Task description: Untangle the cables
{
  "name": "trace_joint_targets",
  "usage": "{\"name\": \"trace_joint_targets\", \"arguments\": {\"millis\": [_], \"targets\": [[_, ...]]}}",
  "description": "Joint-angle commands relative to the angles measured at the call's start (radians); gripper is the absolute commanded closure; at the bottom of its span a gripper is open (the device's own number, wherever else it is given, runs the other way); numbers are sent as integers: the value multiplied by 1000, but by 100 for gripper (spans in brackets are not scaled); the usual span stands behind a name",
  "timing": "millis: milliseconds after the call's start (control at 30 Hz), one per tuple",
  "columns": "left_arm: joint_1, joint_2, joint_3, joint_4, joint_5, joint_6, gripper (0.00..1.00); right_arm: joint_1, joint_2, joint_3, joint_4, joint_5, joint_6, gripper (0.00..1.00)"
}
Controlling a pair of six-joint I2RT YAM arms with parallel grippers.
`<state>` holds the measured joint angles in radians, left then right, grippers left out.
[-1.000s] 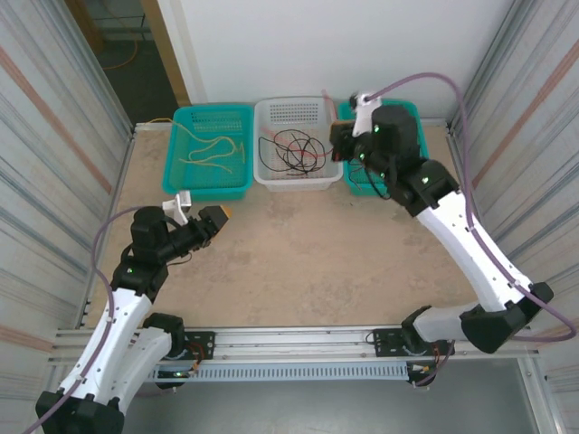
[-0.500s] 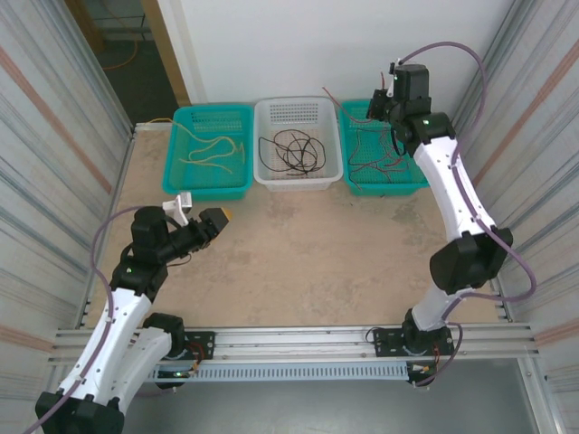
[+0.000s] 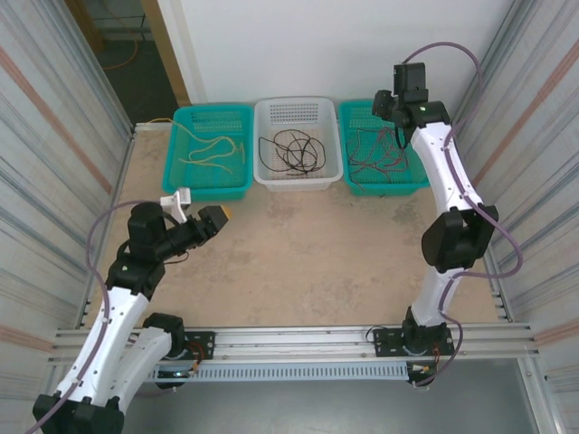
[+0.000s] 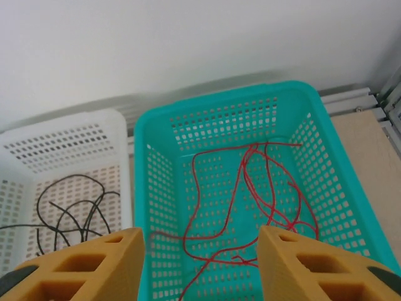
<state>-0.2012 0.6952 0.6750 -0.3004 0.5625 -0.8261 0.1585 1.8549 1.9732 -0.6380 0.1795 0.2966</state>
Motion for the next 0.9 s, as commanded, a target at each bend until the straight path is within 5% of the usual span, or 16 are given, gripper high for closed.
{"name": "trace_joint_targets", "arguments": {"millis": [0,167,300,400,600,733,867], "targets": [[0,-14,92,-87,-60,122,34,11,-133,-69,37,-9,8,47],[2,18,212,-177,-254,281,30,37,-345,-332,193,-25,22,35],[2,32,199,-148,-553,344,19,76,-555,-603,385,21,22,24],[2,26,69,11,-732,414,1,78,-705,-833,545,-38,38,1],[11,63,-212,477,-995,728,1,66,-772,-1145,607,182,106,1],[95,229,-257,592,-927,875,1,58,-631,-1173,499,475,109,1],[168,420,-303,776,-865,837,1,40,-578,-1380,818,597,58,1]]}}
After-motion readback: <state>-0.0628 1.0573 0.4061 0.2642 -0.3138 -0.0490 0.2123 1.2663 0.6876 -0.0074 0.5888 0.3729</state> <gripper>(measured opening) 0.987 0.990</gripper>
